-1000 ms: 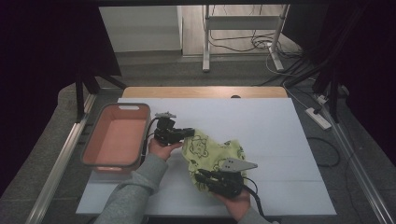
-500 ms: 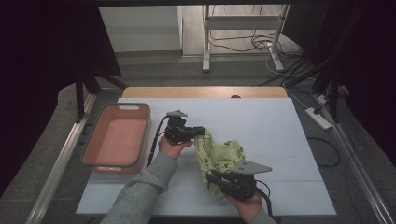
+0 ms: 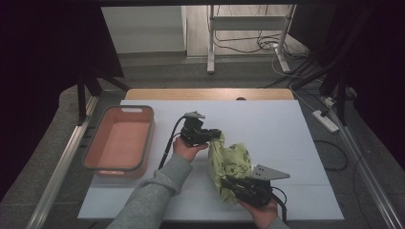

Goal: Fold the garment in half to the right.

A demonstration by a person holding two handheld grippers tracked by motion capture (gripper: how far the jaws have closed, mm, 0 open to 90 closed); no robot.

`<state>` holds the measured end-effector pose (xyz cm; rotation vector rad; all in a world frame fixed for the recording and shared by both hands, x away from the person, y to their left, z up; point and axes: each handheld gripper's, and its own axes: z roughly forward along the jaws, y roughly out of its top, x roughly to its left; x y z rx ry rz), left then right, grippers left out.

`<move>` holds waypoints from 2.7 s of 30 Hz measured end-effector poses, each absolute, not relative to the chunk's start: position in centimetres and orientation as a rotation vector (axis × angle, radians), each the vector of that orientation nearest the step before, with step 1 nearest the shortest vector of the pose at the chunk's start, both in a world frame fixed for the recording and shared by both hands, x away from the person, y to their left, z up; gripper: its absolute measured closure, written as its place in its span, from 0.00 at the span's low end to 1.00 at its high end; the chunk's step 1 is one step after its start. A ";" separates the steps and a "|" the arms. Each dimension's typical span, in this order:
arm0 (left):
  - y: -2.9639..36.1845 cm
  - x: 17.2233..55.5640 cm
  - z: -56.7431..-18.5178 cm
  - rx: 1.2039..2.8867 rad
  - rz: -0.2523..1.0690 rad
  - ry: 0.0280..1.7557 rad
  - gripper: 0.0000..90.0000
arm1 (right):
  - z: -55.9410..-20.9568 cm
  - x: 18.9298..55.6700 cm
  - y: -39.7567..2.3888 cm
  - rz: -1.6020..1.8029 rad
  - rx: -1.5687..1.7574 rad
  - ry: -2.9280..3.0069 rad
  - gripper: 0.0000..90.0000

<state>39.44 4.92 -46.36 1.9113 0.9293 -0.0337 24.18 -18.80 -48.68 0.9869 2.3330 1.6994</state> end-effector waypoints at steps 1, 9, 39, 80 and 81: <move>4.7 39.5 -46.4 1.913 -0.036 0.926 0.90 | -48.7 24.2 -19.0 1.697 0.990 2.333 0.87; 3.2 39.9 -46.8 1.936 -0.053 0.909 0.90 | -49.0 24.2 -20.2 1.665 1.029 2.336 0.88; -1.2 40.9 -49.9 2.045 -0.069 0.909 0.90 | -49.8 23.9 -22.5 1.575 1.124 2.344 0.88; 4.2 39.2 -46.6 1.904 0.025 0.860 0.72 | -45.8 23.3 -24.4 1.564 0.961 2.222 0.61; 4.4 39.2 -46.6 1.912 0.022 0.853 0.81 | -45.6 23.4 -24.3 1.565 0.957 2.229 0.67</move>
